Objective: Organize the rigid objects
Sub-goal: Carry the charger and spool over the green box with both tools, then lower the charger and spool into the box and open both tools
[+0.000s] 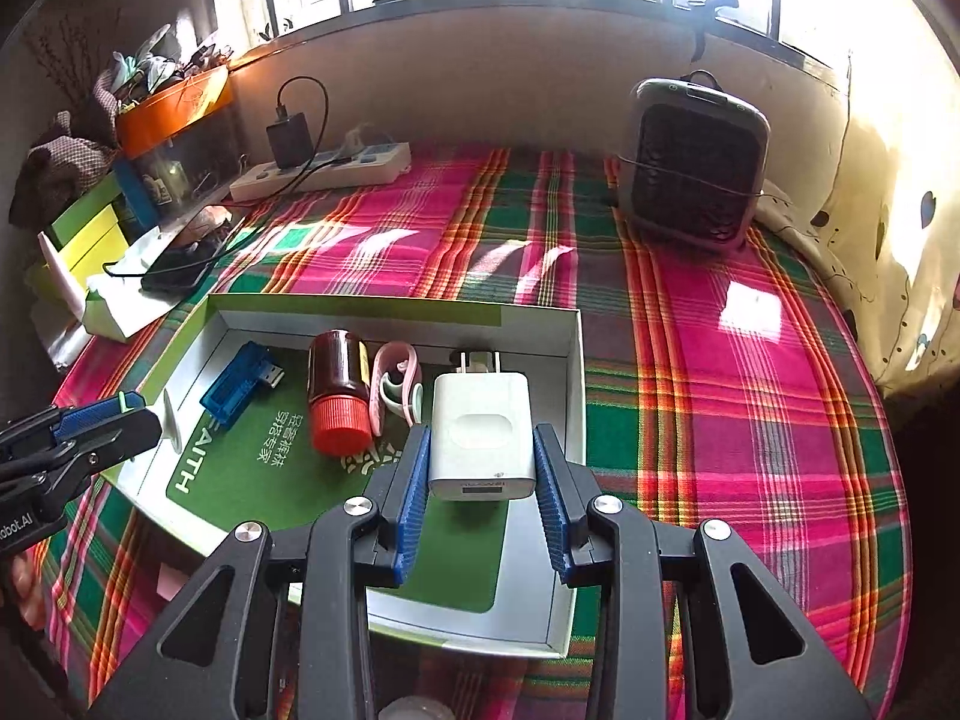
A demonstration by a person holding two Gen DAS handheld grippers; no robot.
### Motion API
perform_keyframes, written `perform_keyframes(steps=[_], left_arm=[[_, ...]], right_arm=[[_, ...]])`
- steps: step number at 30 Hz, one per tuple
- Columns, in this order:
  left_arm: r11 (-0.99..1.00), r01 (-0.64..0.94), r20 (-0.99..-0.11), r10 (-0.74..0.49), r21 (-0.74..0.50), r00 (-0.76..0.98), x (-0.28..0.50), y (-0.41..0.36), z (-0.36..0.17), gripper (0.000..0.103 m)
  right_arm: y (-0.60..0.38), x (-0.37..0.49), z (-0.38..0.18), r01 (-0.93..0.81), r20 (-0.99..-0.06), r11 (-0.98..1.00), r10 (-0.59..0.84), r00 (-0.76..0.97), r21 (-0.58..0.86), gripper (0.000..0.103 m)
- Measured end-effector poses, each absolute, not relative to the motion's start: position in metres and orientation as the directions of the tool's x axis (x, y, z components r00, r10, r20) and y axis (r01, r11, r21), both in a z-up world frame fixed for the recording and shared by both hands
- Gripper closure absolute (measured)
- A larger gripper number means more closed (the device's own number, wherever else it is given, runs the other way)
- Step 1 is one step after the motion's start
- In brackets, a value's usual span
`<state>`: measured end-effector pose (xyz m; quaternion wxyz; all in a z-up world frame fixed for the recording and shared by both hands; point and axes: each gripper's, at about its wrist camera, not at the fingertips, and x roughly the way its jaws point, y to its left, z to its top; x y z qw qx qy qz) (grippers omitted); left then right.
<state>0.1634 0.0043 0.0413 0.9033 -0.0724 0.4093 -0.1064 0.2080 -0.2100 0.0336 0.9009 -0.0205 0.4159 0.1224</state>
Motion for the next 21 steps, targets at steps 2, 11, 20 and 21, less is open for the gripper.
perform_keyframes(steps=[2, 11, 20, 21], left_arm=[[0.969, 0.138, -0.725, -0.247, -0.207, 0.643, 0.165, 0.003, 0.041, 0.070], [0.970, 0.135, -0.739, -0.243, -0.204, 0.628, 0.172, 0.000, 0.035, 0.070], [0.970, 0.129, -0.751, -0.241, -0.206, 0.615, 0.176, -0.001, 0.029, 0.070], [0.970, 0.127, -0.752, -0.240, -0.206, 0.614, 0.177, -0.001, 0.029, 0.070]], right_arm=[[-0.209, 0.213, 0.031, -0.241, -0.758, 0.969, 0.203, 0.620, 0.062, 0.068], [-0.206, 0.226, 0.025, -0.247, -0.767, 0.967, 0.203, 0.608, 0.060, 0.068], [-0.205, 0.233, 0.020, -0.248, -0.774, 0.967, 0.199, 0.601, 0.056, 0.068], [-0.205, 0.234, 0.019, -0.249, -0.775, 0.967, 0.200, 0.599, 0.057, 0.068]])
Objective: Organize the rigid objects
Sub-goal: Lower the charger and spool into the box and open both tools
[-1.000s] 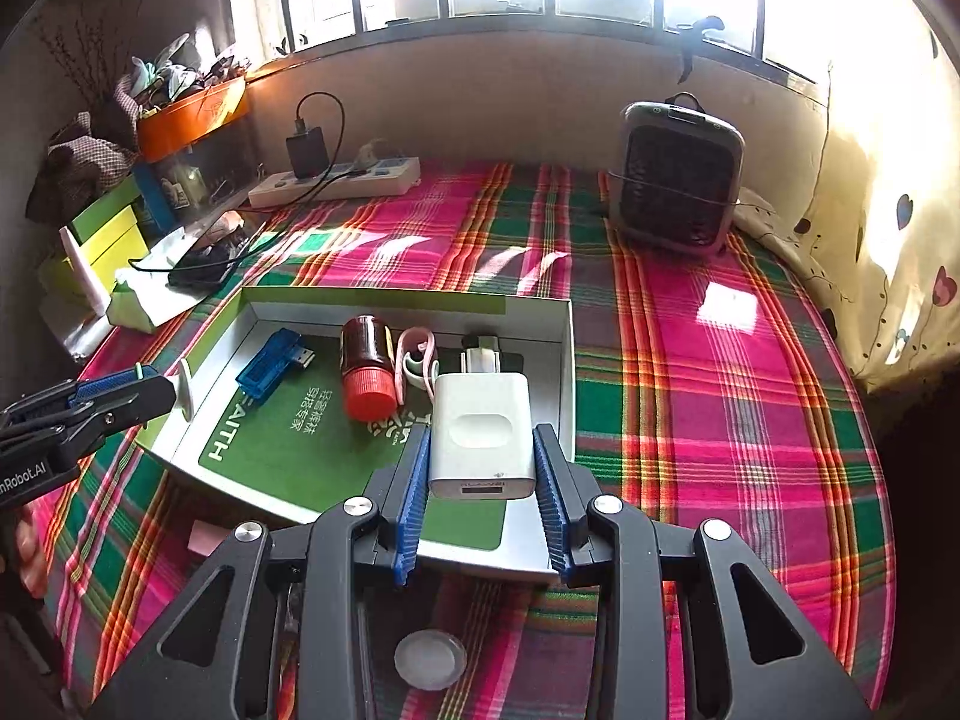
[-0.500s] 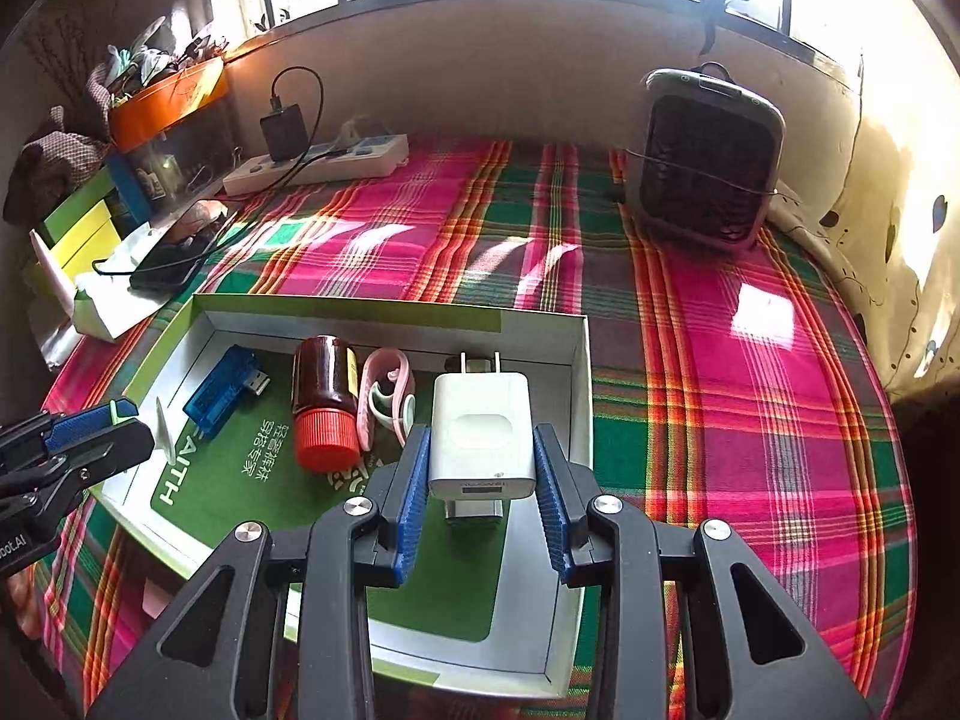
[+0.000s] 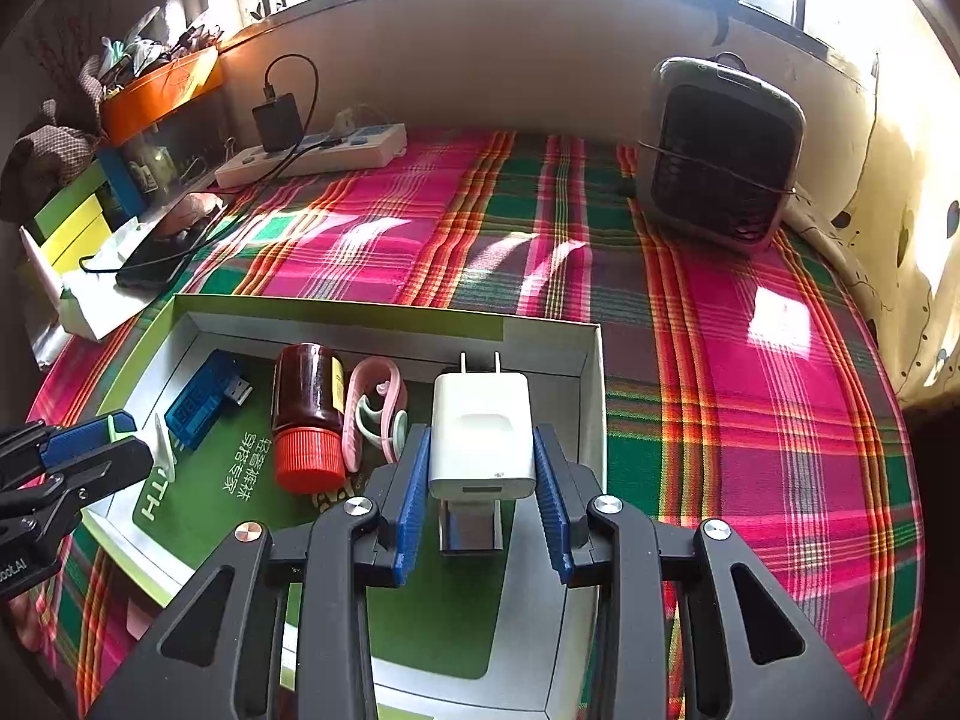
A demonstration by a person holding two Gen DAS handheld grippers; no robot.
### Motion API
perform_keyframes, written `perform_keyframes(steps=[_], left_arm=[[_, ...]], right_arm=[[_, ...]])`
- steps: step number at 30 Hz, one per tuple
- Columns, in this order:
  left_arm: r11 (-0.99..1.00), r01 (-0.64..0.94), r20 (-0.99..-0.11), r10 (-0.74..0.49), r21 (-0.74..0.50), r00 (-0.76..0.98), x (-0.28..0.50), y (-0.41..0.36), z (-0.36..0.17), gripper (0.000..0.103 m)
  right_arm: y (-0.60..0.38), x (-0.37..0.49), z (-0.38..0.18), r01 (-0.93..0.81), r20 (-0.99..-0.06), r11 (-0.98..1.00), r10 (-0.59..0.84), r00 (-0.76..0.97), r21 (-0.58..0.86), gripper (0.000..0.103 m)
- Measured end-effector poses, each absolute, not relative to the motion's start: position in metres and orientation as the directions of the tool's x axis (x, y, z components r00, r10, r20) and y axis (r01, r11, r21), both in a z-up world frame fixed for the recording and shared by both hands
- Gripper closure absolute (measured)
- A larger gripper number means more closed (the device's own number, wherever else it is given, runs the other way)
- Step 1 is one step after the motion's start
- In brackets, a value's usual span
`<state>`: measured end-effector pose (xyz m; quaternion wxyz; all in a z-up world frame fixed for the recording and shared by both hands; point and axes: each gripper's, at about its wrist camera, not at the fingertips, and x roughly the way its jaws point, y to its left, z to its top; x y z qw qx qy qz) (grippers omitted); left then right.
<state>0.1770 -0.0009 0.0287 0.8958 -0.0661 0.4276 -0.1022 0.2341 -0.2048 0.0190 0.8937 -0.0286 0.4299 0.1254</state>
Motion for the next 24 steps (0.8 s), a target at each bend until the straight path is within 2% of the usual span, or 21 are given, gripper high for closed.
perform_keyframes(steps=[24], left_arm=[[0.970, 0.130, -0.763, -0.243, -0.206, 0.598, 0.1807, -0.0042, 0.0233, 0.070]], right_arm=[[-0.2016, 0.2368, 0.0174, -0.257, -0.768, 0.965, 0.203, 0.607, 0.052, 0.068]])
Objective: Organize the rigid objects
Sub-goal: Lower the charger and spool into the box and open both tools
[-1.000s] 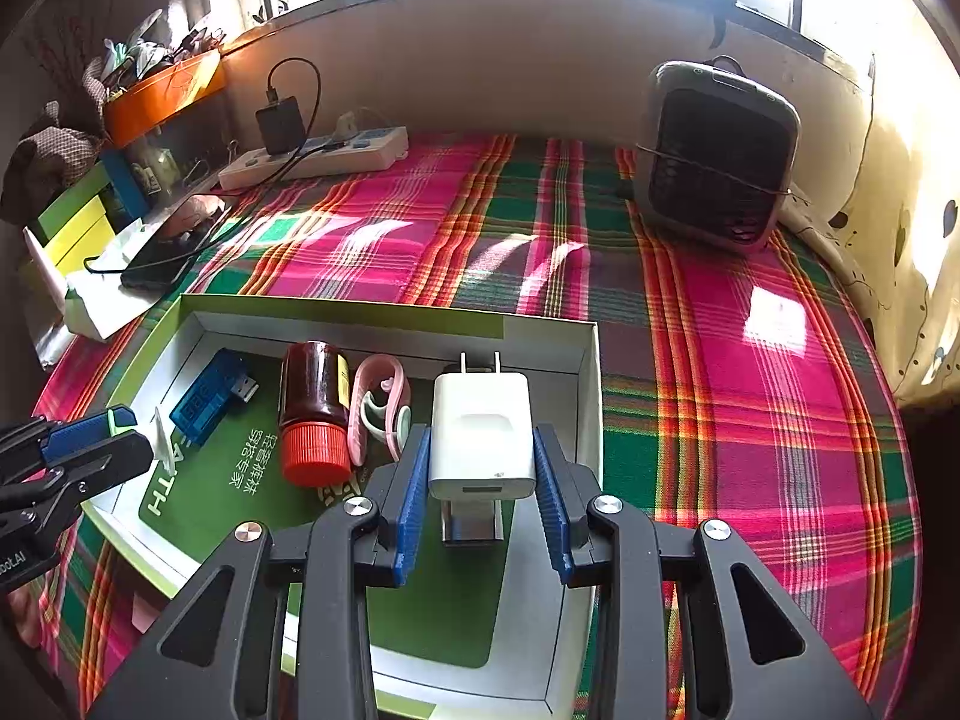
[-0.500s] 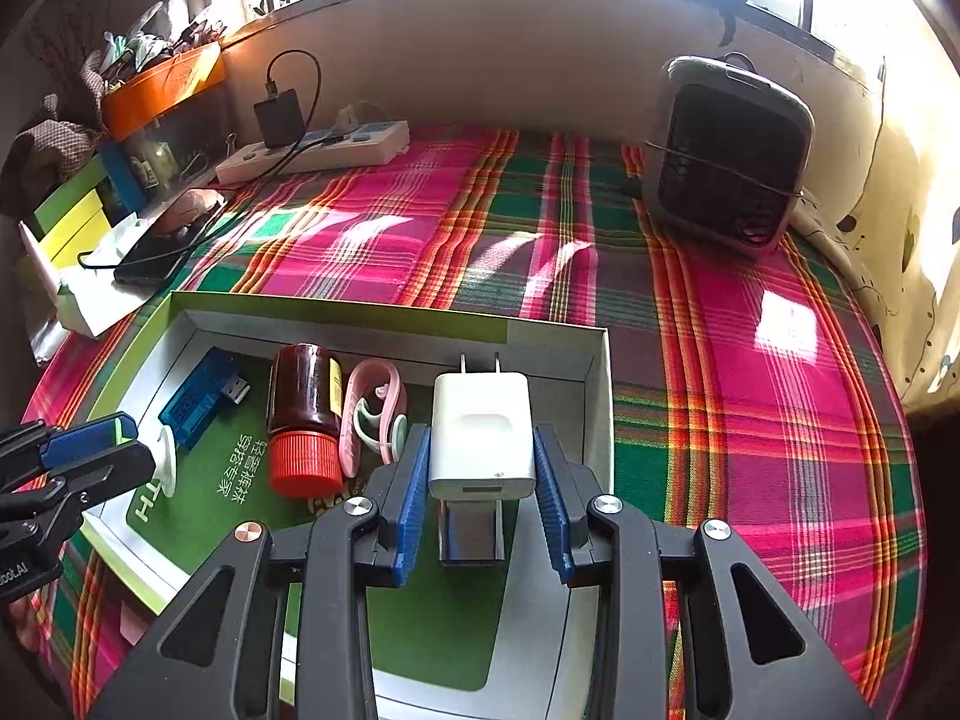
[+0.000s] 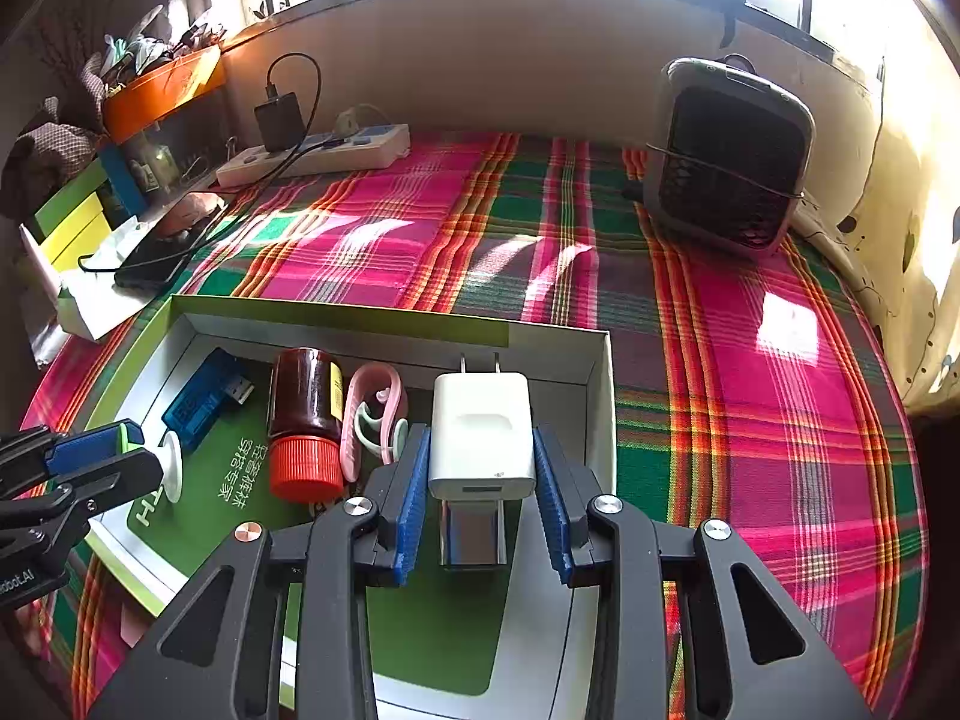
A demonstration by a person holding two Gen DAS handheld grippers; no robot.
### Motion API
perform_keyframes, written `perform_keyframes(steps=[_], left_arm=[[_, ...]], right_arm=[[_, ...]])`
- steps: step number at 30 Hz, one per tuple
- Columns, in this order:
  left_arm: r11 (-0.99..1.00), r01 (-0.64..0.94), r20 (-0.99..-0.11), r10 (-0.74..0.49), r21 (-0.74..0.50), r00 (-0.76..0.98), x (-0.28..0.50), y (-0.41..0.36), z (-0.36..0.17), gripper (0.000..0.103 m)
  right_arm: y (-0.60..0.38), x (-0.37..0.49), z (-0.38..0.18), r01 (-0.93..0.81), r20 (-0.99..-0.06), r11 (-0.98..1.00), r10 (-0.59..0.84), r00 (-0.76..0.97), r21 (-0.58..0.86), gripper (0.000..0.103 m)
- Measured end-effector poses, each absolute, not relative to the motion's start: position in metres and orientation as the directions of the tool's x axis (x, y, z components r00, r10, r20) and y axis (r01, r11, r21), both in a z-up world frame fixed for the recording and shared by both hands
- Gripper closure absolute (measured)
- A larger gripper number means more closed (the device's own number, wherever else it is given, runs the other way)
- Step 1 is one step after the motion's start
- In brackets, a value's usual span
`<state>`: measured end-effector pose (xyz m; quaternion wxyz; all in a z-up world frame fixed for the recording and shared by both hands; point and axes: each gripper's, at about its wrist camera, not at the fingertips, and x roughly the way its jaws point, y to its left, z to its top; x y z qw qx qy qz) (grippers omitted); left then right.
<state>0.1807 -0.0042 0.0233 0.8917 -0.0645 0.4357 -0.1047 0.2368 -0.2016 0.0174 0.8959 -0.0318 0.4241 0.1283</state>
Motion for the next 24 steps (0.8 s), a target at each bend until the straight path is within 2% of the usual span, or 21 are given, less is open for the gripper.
perform_keyframes(steps=[6, 16, 24], left_arm=[[0.972, 0.125, -0.767, -0.235, -0.201, 0.597, 0.1785, -0.0047, 0.0237, 0.070], [0.970, 0.136, -0.764, -0.244, -0.203, 0.597, 0.1754, -0.0068, 0.0244, 0.063], [0.969, 0.137, -0.762, -0.246, -0.205, 0.599, 0.1709, -0.0078, 0.0258, 0.060]], right_arm=[[-0.2025, 0.2366, 0.0178, -0.253, -0.767, 0.966, 0.202, 0.609, 0.054, 0.068], [-0.2025, 0.2341, 0.0205, -0.251, -0.759, 0.967, 0.198, 0.620, 0.048, 0.068], [-0.2001, 0.2290, 0.0208, -0.256, -0.754, 0.965, 0.204, 0.624, 0.050, 0.061]])
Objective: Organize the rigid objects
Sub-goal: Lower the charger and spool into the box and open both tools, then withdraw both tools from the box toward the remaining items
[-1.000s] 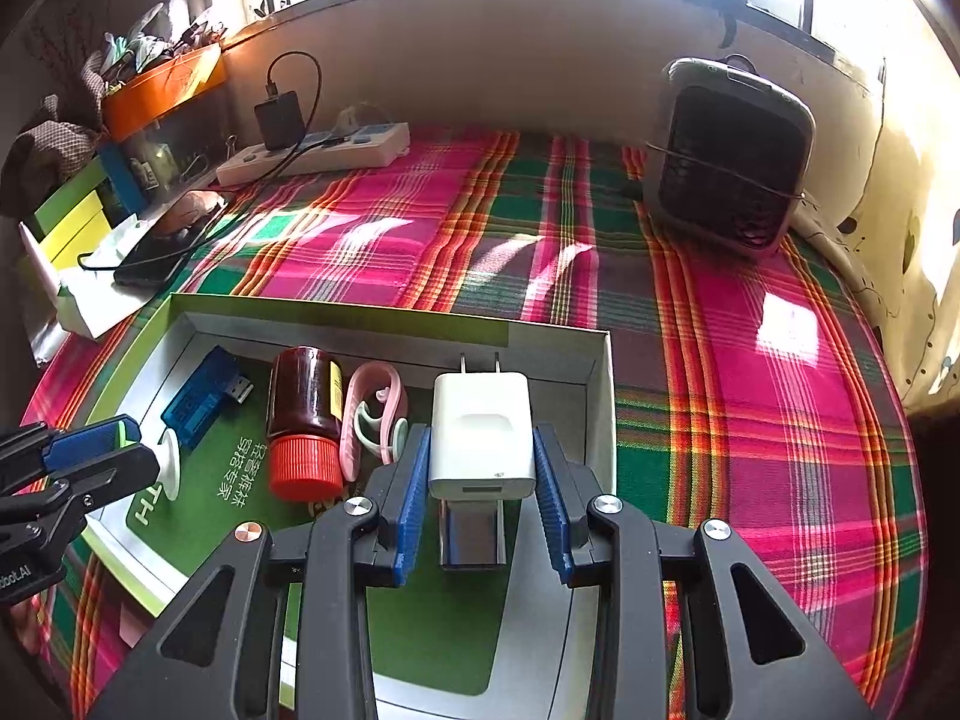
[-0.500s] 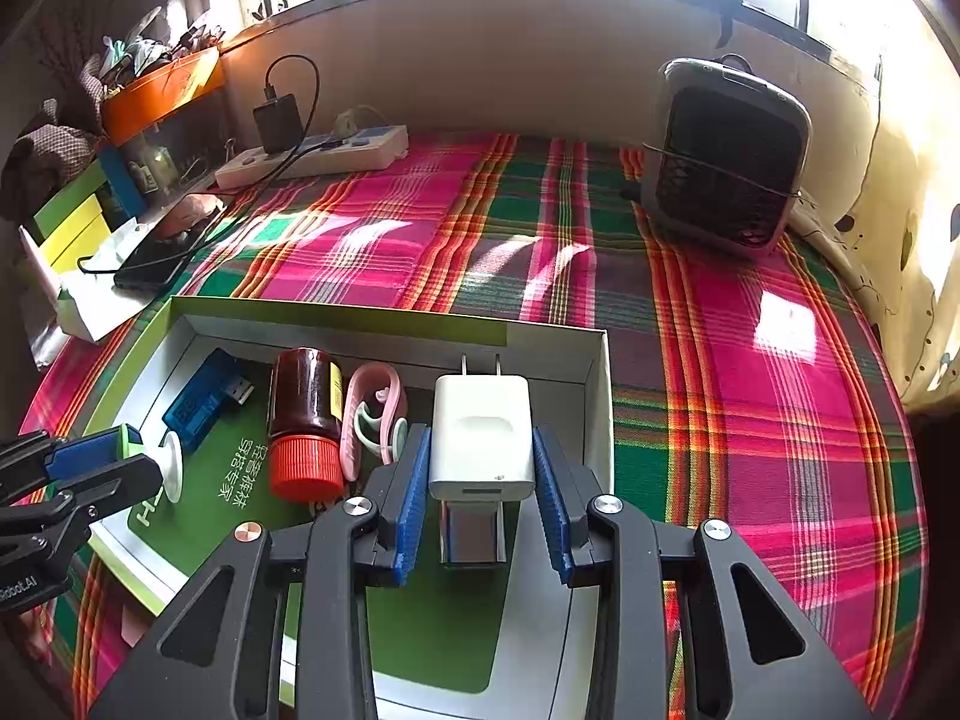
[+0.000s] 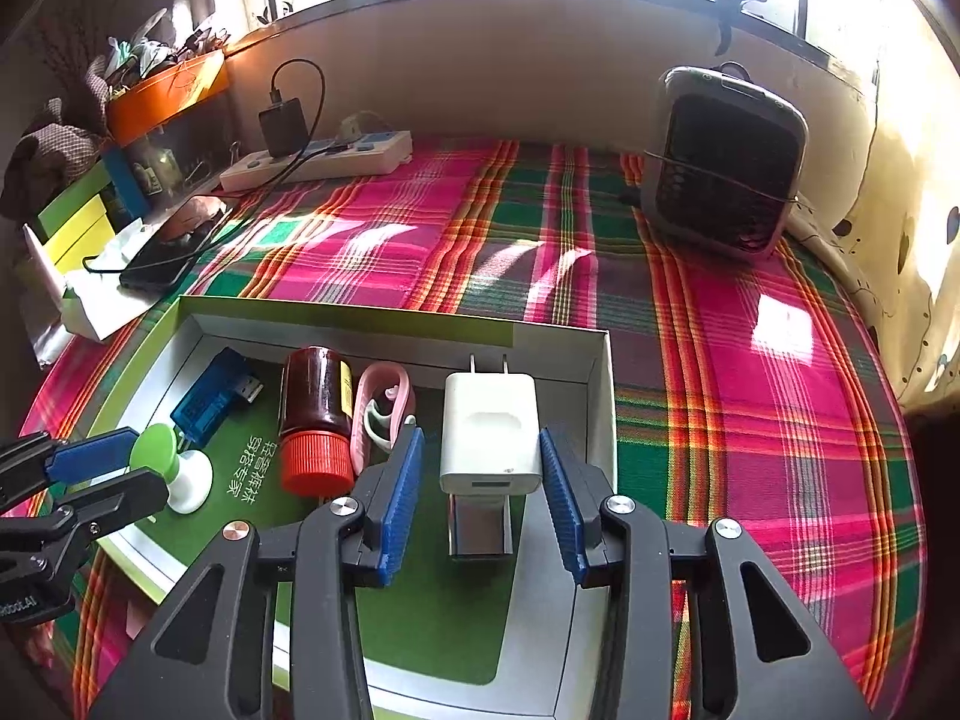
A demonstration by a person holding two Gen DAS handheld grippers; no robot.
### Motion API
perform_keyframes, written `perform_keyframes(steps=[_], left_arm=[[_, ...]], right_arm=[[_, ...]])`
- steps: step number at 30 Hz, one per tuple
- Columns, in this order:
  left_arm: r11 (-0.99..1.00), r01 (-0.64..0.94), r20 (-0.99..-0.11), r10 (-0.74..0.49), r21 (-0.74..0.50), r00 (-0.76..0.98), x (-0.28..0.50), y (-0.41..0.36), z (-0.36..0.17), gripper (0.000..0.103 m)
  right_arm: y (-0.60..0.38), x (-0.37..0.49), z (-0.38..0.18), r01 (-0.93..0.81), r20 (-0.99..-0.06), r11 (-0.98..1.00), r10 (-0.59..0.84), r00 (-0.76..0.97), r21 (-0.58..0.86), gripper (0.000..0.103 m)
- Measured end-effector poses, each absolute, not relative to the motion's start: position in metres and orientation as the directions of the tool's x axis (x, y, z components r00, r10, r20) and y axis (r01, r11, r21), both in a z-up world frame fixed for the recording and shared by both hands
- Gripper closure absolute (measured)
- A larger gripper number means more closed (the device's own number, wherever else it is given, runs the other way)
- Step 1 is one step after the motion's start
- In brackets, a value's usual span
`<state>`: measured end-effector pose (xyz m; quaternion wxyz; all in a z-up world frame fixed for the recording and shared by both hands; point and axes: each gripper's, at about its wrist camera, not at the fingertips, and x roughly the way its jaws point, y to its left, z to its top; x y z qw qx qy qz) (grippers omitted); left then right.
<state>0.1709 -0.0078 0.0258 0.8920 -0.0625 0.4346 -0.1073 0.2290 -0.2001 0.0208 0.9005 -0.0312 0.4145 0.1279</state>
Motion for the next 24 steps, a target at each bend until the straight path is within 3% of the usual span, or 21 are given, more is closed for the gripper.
perform_keyframes(steps=[24], left_arm=[[0.963, 0.166, -0.722, -0.269, -0.212, 0.638, 0.132, -0.011, 0.047, 0.059]], right_arm=[[-0.199, 0.181, 0.041, -0.266, -0.709, 0.961, 0.238, 0.664, 0.074, 0.060]])
